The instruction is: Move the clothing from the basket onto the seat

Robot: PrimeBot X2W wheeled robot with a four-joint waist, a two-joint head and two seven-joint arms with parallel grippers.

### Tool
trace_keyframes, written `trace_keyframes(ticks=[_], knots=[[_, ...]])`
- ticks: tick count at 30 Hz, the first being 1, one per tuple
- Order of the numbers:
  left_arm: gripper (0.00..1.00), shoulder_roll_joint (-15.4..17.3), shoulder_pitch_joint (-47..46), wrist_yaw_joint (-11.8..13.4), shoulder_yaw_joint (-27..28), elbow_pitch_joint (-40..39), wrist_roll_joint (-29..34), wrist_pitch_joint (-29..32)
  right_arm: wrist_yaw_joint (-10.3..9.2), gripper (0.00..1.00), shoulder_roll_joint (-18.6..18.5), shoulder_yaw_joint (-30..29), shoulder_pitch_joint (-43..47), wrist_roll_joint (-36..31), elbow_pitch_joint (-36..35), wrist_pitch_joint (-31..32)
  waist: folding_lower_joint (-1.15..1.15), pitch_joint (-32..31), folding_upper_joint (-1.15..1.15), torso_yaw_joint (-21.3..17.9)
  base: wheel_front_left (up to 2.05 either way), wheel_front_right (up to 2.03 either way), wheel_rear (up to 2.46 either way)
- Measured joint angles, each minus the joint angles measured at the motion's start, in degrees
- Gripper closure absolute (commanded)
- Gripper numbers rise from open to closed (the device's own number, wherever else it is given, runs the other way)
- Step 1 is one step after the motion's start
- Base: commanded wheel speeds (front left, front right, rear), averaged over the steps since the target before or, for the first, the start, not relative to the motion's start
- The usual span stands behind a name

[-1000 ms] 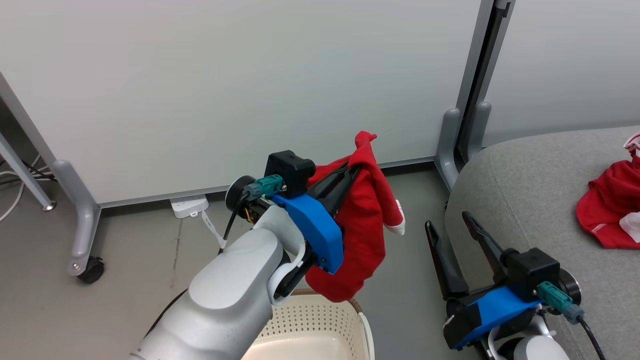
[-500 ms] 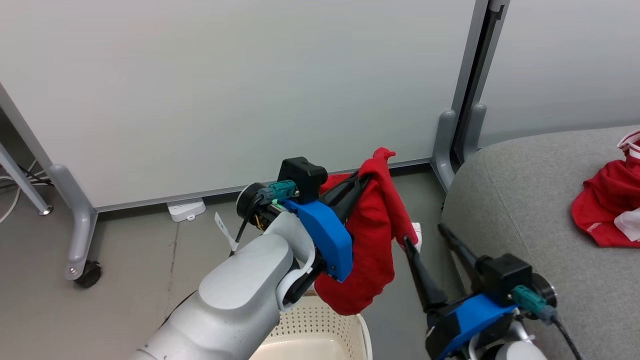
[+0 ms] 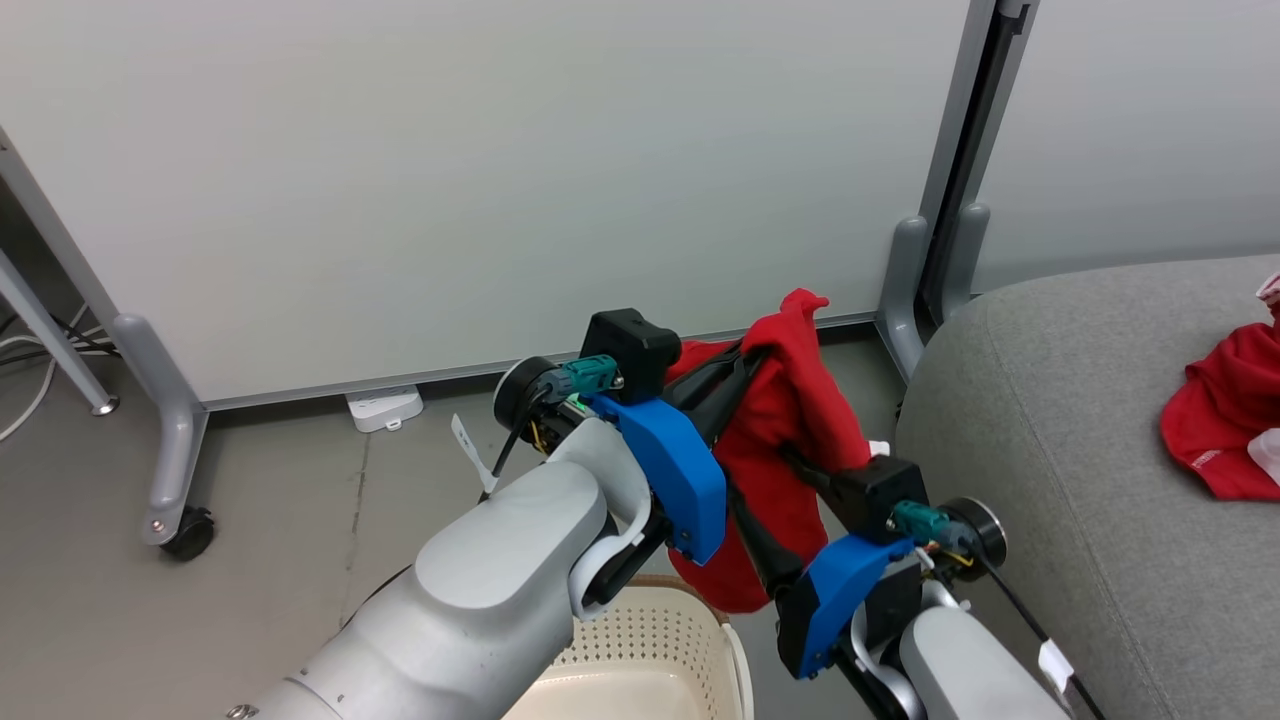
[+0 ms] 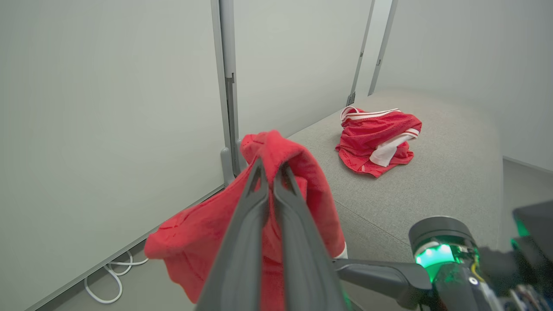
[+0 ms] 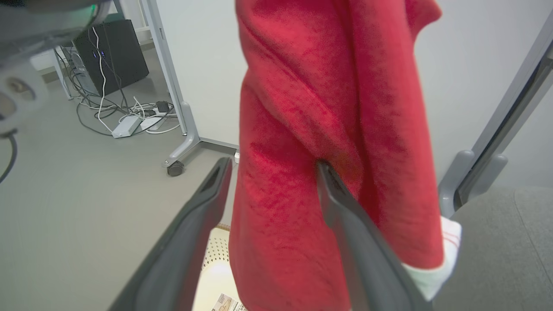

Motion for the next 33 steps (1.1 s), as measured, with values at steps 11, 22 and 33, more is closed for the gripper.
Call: trace_keyframes(ticks=[11, 22, 33], knots=[[1.00, 0.0, -0.6, 0.7, -3.6, -0.7, -2.8, -0.6, 0.00, 0.00, 0.0, -1.2, -9.3, -0.2, 11.3, -3.5, 0.00, -0.2, 0.00, 1.3, 0.00, 0.00, 0.00], [1.00, 0.0, -1.2, 1.1, -5.9, -0.9, -5.3, -1.3, 0.00, 0.55, 0.0, 4.8, -13.5, 3.1, 16.6, -5.1, 0.00, -0.2, 0.00, 1.3, 0.00, 0.00, 0.00], [1.00, 0.0, -1.8, 1.2, -7.5, -0.4, -6.8, -2.0, 0.00, 1.00, 0.0, 7.0, -14.6, 4.8, 19.8, -6.5, 0.00, -0.3, 0.00, 0.9, 0.00, 0.00, 0.00]])
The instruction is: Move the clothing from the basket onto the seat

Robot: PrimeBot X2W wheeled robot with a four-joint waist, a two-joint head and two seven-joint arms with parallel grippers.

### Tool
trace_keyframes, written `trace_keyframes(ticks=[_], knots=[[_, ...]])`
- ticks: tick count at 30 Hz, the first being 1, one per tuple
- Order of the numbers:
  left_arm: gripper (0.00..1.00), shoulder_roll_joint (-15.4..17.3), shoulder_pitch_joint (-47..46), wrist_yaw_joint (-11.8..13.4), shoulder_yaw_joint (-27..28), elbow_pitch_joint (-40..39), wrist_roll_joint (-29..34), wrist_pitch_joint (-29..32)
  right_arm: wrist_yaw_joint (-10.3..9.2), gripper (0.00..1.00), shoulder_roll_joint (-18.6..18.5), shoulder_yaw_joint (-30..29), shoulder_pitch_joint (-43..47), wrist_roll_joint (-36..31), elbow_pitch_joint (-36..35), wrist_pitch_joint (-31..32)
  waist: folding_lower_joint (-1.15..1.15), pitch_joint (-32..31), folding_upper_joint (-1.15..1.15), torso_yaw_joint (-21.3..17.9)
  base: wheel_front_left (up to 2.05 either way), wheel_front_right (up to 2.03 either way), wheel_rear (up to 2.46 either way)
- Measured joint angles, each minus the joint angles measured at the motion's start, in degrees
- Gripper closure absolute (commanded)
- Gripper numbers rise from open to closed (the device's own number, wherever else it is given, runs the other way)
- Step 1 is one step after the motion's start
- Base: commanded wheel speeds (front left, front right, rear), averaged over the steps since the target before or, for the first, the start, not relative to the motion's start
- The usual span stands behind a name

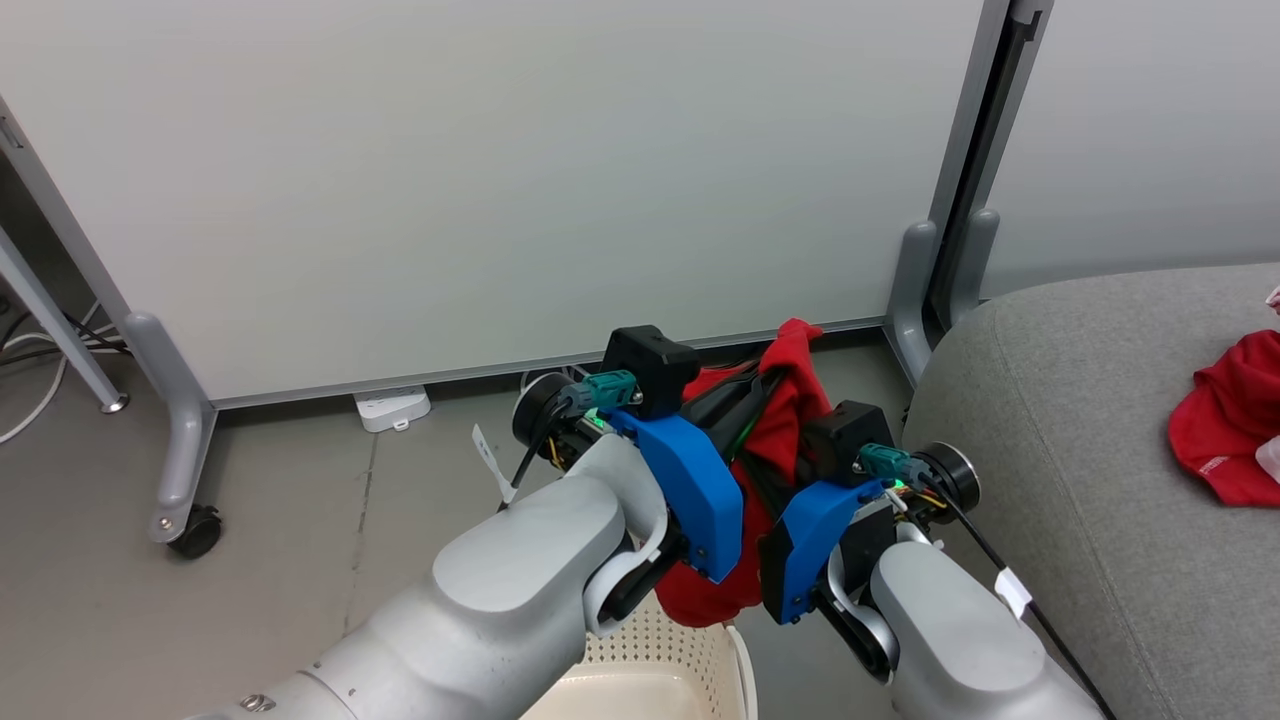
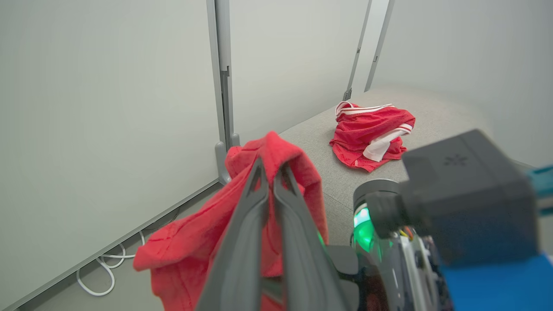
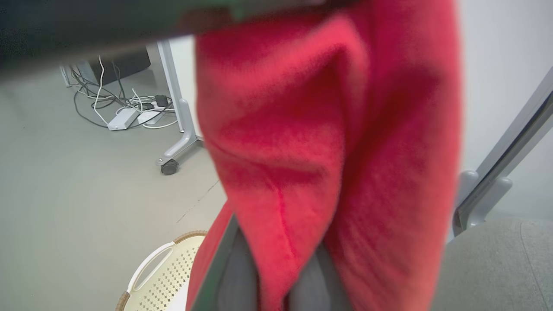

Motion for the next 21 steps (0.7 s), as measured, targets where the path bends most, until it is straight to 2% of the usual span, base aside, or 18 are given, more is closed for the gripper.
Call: trace_keyframes(ticks=[21], knots=[[1.00, 0.0, -0.8, 0.0, -1.6, 1.5, -1.4, -1.0, 0.00, 1.00, 0.0, 0.5, -0.6, 0.8, 2.4, -1.7, 0.00, 0.1, 0.00, -0.5, 0.00, 0.00, 0.00]])
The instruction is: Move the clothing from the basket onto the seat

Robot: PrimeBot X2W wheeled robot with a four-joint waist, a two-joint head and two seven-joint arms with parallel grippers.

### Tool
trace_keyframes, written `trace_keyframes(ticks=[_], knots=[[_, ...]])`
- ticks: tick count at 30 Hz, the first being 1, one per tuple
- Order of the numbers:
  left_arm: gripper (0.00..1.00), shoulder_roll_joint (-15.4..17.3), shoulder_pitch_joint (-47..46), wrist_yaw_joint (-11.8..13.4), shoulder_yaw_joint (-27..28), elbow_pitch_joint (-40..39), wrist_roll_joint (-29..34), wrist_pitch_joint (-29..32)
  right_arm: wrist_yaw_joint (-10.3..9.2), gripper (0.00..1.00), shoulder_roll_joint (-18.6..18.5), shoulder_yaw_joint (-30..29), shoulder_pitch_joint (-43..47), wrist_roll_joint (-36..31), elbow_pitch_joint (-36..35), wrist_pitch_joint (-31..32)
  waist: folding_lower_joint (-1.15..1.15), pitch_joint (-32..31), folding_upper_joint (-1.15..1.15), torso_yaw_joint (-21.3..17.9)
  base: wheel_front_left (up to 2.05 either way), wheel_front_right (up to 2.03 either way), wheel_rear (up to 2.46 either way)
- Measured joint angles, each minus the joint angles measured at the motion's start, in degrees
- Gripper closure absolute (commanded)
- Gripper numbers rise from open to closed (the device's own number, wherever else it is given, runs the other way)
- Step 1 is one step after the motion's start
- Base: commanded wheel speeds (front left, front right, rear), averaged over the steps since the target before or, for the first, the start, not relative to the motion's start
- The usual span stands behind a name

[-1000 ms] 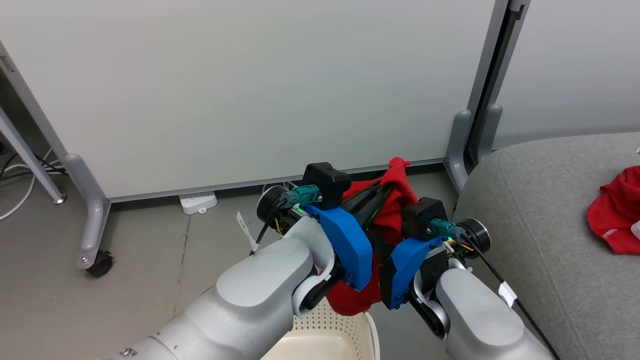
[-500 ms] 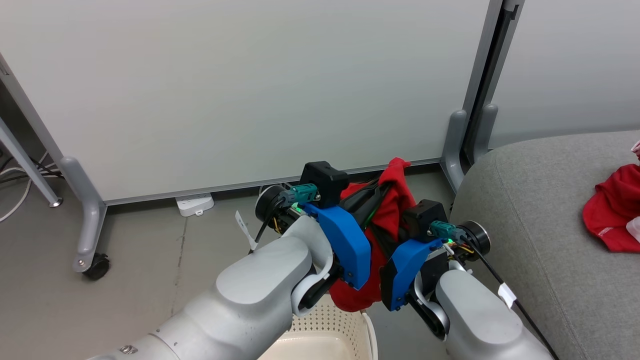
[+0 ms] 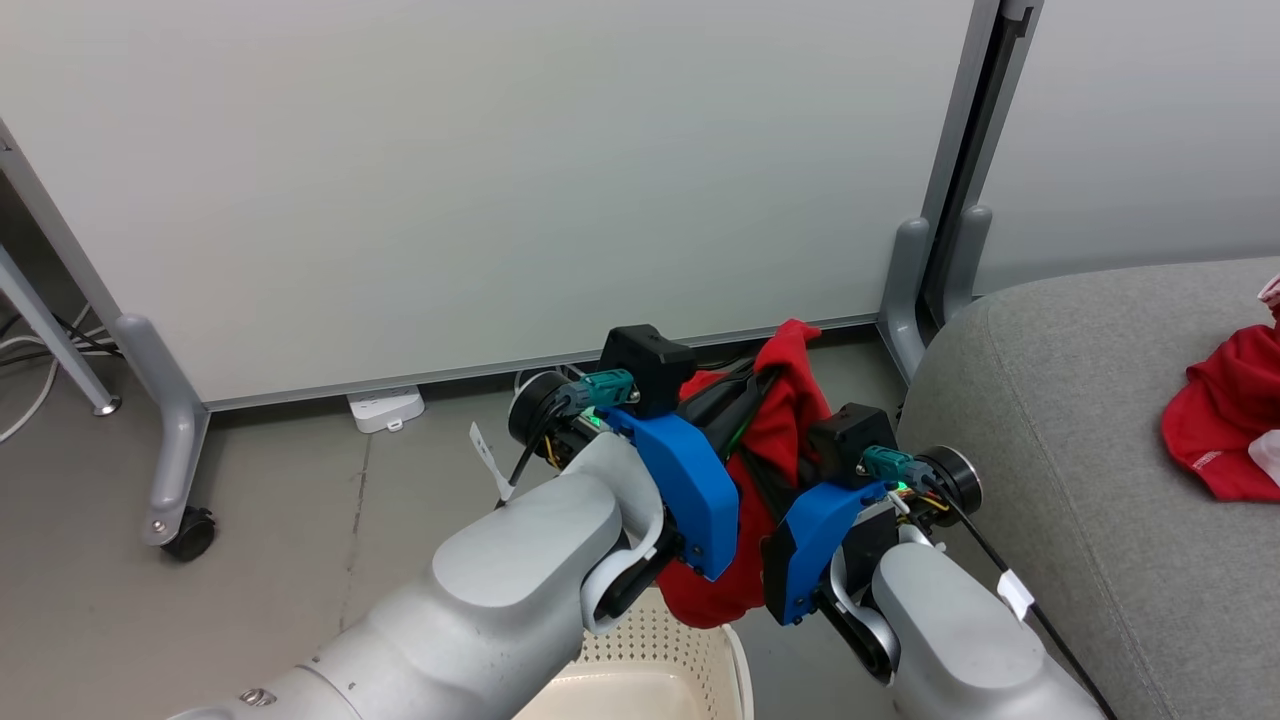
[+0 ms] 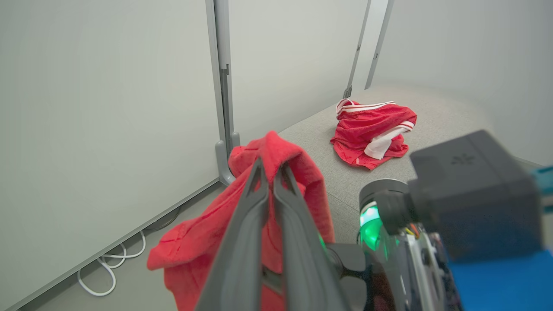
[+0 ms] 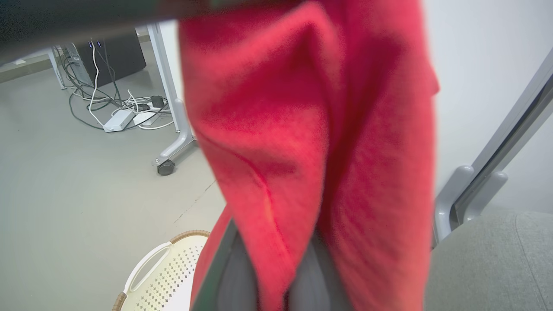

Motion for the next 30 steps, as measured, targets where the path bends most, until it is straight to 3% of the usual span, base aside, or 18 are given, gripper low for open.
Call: trace_keyframes(ticks=[6, 7, 8, 9, 10, 18, 26, 30], knots=[[1.00, 0.0, -0.1, -0.1, -0.2, 0.0, -0.1, -0.8, 0.00, 1.00, 0.0, 0.0, 0.0, 0.2, 0.0, -0.2, 0.00, 0.1, 0.00, -0.2, 0.00, 0.00, 0.00], [0.82, 0.0, -0.1, -0.2, -0.2, 0.0, -0.1, -1.0, 0.00, 1.00, 0.0, 0.0, 0.0, 0.2, 0.0, -0.3, 0.00, 0.1, 0.00, -0.2, 0.00, 0.00, 0.00], [0.58, 0.0, -0.1, -0.4, -0.2, 0.1, -0.1, -1.2, 0.00, 1.00, 0.0, 0.0, 0.0, 0.3, 0.0, -0.3, 0.00, 0.1, 0.00, -0.2, 0.00, 0.00, 0.00], [0.22, 0.0, -0.1, -0.5, -0.2, 0.2, 0.0, -1.4, 0.00, 1.00, 0.0, 0.0, 0.0, 0.3, 0.0, -0.5, 0.00, 0.1, 0.00, -0.3, 0.00, 0.00, 0.00], [0.00, 0.0, -0.1, -0.5, -0.3, 0.3, 0.2, -1.7, 0.00, 1.00, 0.0, 0.0, 0.0, 0.4, 0.0, -0.5, 0.00, 0.1, 0.00, -0.3, 0.00, 0.00, 0.00], [0.00, 1.3, 3.2, -1.5, 1.7, -0.7, 4.1, -3.5, 0.00, 1.00, 0.0, -0.3, 0.0, 0.9, 0.0, -1.1, 0.00, 0.2, 0.00, -0.6, 0.00, 0.00, 0.00], [0.00, 8.3, 19.6, -0.1, 18.4, -14.4, 18.5, -3.8, 0.00, 1.00, 0.0, -1.1, 0.0, 0.9, 0.1, -1.8, 0.00, 1.0, 0.00, -1.0, 0.00, 0.00, 0.00], [0.00, 9.6, 28.6, 0.0, 25.3, -17.8, 23.8, -3.8, 0.00, 1.00, 0.0, -1.8, 0.1, 0.5, 0.1, -2.0, 0.00, 1.3, 0.00, -0.8, 0.00, 0.00, 0.00]])
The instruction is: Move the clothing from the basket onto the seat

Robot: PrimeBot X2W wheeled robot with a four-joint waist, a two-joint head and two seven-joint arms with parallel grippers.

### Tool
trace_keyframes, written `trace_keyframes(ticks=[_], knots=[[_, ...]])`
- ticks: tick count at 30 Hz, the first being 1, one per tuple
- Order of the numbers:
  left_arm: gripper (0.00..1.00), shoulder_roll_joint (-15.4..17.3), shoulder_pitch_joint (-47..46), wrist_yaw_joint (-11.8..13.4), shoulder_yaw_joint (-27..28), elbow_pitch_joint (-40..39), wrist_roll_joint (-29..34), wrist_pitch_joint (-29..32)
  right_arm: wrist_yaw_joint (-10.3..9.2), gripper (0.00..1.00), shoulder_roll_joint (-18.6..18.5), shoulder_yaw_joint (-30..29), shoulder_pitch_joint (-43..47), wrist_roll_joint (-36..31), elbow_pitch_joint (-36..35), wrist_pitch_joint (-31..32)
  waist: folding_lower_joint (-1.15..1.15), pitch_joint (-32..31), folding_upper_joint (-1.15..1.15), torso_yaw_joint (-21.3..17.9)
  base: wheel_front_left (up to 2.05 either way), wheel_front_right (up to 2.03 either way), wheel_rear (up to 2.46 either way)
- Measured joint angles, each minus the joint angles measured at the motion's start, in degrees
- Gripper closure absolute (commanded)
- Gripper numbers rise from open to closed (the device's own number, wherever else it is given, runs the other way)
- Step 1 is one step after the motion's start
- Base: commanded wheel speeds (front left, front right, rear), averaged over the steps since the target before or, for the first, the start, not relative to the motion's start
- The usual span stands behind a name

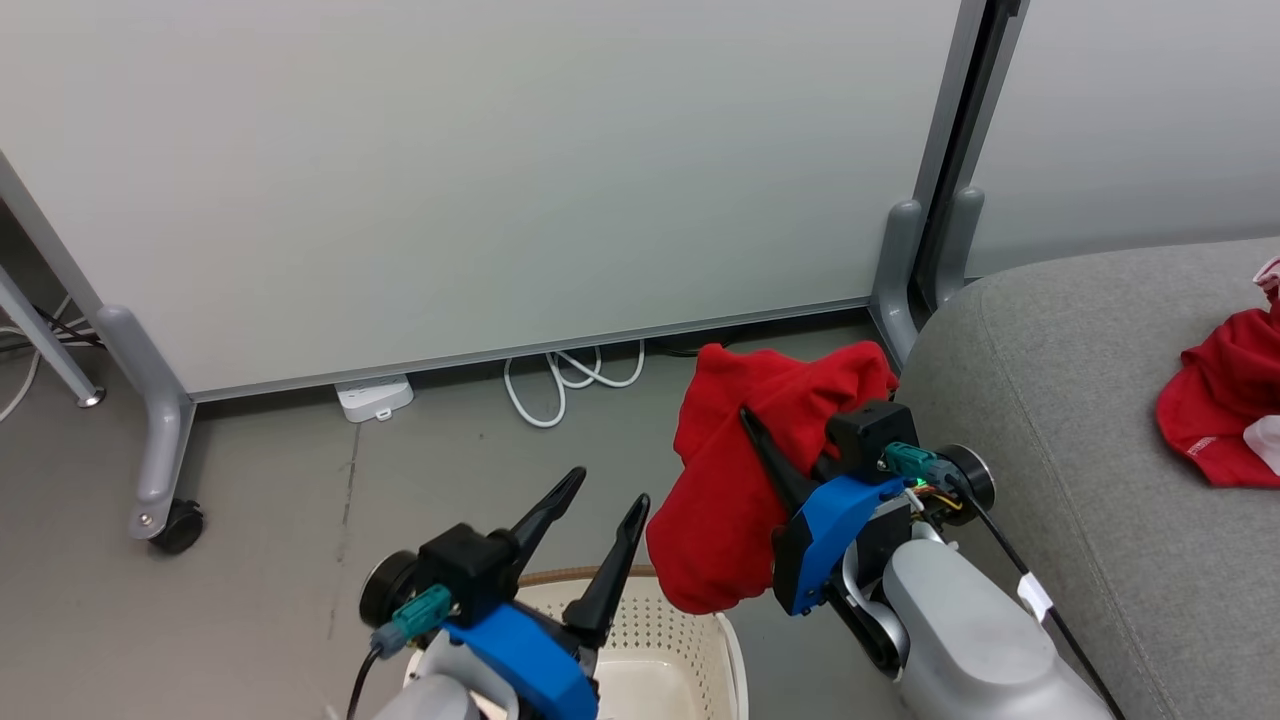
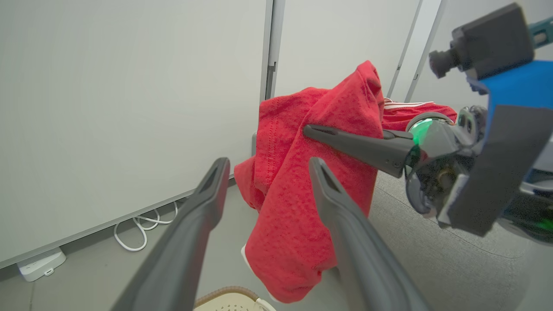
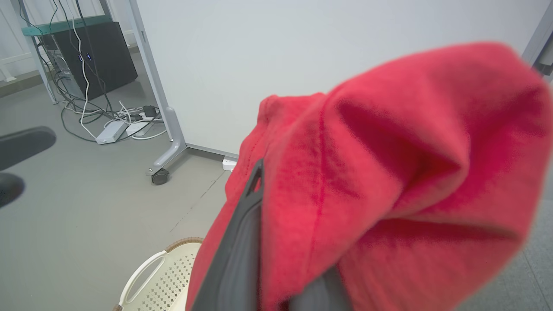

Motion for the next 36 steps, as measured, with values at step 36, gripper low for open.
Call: trace_keyframes(ticks=[36], knots=[[0.00, -6.2, 16.4, -7.0, 24.3, -2.6, 19.2, 0.0, 0.00, 1.00, 0.0, -2.2, 0.7, -0.8, 0.1, 0.1, 0.00, 1.3, 0.00, -4.2, 0.00, 0.00, 0.00]])
